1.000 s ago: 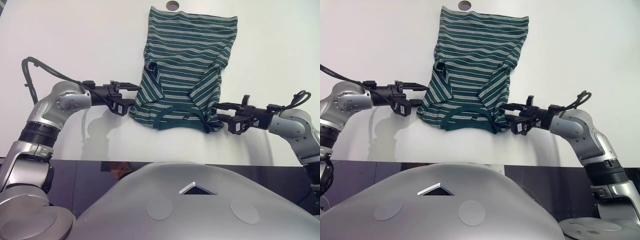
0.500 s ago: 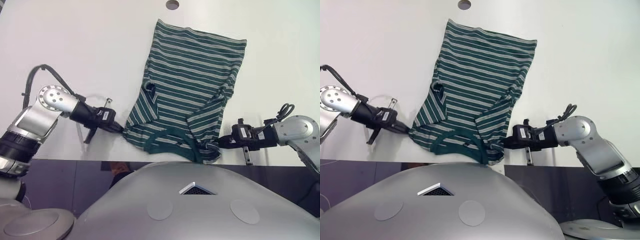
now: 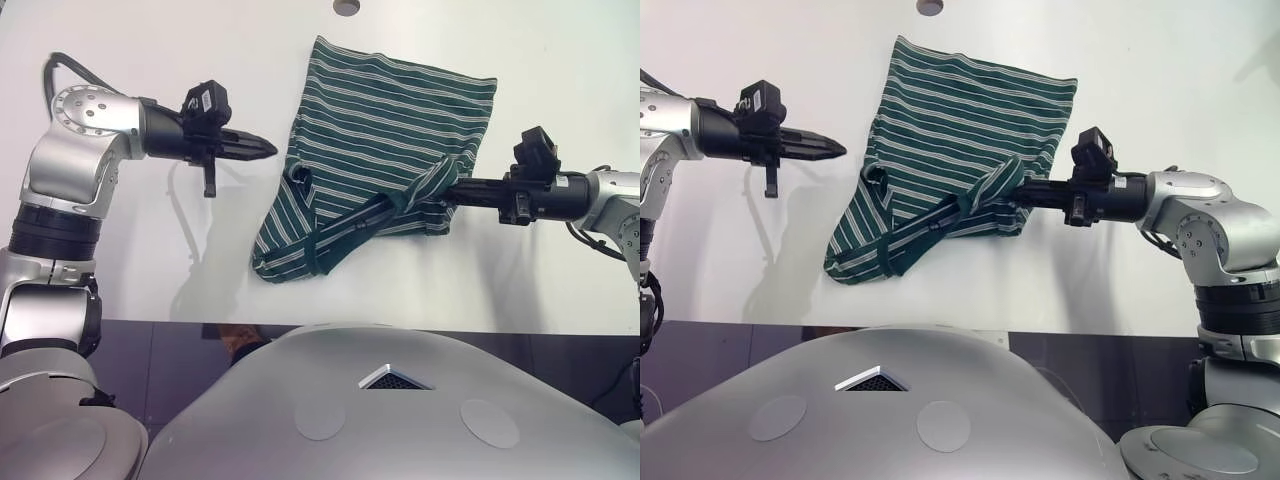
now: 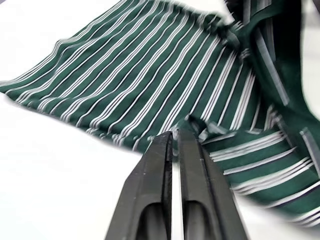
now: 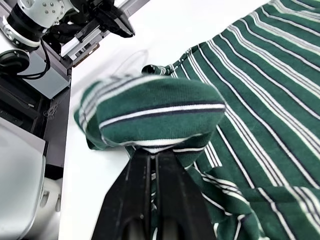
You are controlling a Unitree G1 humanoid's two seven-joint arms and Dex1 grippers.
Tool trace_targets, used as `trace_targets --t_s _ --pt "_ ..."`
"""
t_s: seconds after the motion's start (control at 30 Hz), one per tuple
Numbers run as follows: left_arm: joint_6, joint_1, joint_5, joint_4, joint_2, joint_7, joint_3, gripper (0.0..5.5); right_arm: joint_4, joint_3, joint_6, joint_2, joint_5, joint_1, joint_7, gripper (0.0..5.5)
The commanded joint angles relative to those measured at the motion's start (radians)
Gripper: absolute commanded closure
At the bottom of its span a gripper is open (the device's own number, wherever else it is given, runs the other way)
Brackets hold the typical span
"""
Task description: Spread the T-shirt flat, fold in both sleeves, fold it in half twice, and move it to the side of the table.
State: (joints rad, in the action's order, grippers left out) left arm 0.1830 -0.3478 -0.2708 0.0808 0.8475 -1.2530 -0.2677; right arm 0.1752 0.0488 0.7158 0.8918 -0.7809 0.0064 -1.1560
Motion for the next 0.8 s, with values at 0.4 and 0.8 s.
trace_targets --t_s 0.4,0.8 --pt "-0.804 0.34 0.513 0.022 0.01 0.271 -0.093 4.11 0.02 0.006 -0.01 0.029 0.1 0.035 -0.067 5.5" --pt "-0.943 0.354 0.505 0.08 0.103 0.312 -0.084 4.93 0.025 0.002 -0.033 0.001 0.148 0.079 -0.057 5.5"
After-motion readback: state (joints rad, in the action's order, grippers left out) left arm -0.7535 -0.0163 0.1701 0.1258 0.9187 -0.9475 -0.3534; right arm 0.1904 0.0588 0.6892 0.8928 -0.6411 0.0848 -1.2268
